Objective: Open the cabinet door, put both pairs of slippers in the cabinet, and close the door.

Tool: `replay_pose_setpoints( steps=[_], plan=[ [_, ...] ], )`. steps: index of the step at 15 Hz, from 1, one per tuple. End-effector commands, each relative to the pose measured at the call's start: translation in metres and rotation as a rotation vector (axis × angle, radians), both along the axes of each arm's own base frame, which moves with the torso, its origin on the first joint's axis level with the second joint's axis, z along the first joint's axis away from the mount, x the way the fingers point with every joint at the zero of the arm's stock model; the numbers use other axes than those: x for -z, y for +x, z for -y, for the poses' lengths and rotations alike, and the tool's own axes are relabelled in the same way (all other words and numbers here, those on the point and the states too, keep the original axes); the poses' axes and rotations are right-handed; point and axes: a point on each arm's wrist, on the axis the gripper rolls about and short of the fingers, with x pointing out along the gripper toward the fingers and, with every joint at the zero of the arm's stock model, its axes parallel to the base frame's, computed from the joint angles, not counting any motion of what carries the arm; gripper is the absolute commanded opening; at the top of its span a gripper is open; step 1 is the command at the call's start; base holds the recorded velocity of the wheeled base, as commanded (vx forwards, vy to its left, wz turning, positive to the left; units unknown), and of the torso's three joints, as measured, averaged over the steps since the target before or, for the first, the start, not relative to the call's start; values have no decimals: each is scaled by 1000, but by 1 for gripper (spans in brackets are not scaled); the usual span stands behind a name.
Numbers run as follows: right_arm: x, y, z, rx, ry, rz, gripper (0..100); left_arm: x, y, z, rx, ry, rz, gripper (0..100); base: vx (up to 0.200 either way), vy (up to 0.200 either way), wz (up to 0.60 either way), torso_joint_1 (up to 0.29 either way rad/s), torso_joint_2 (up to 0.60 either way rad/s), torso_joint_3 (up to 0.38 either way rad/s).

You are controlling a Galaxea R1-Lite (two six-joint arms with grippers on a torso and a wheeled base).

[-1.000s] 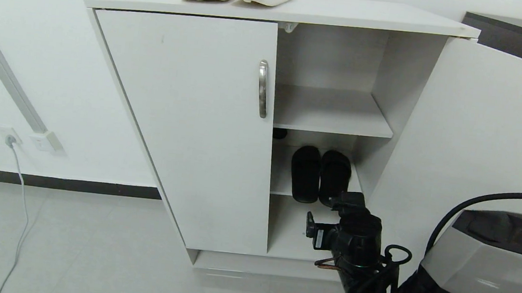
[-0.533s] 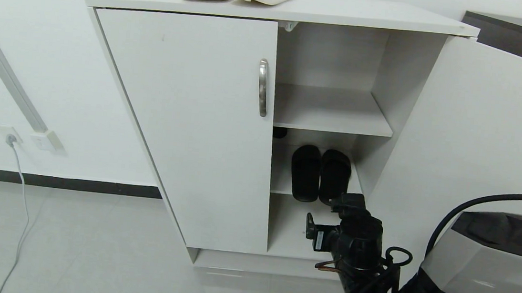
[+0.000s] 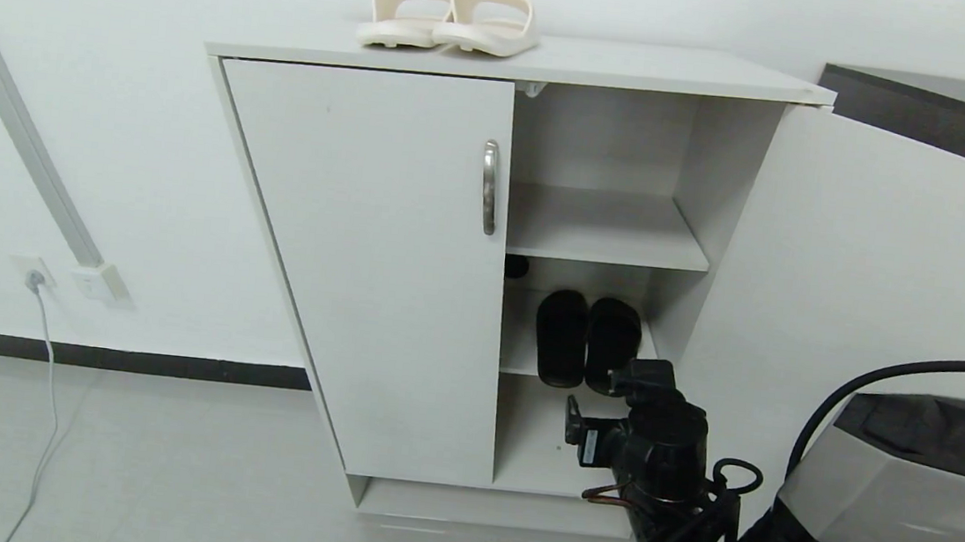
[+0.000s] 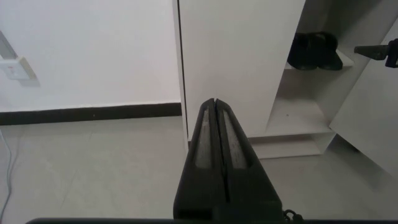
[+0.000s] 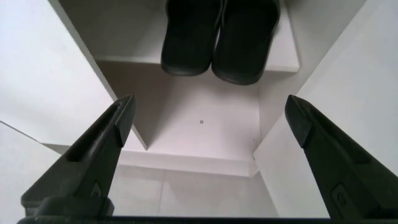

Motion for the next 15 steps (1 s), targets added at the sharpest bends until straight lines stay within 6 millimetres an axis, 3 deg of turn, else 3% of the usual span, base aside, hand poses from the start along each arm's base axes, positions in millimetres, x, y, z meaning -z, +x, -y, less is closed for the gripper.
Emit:
replay_pose_setpoints(
  steps=[1,10,15],
  plan=[
    [2,-1,0,-1,-6,-6,100,0,0,0,0,-1,-1,0,0,0,0,-2,2,207],
    [0,-2,0,-3,1,4,100,0,0,0,0,0,-1,0,0,0,0,0,2,44],
    [-1,-3,-1,-9,5,9,100,0,0,0,0,0,-1,0,0,200,0,5,3,5]
  ],
)
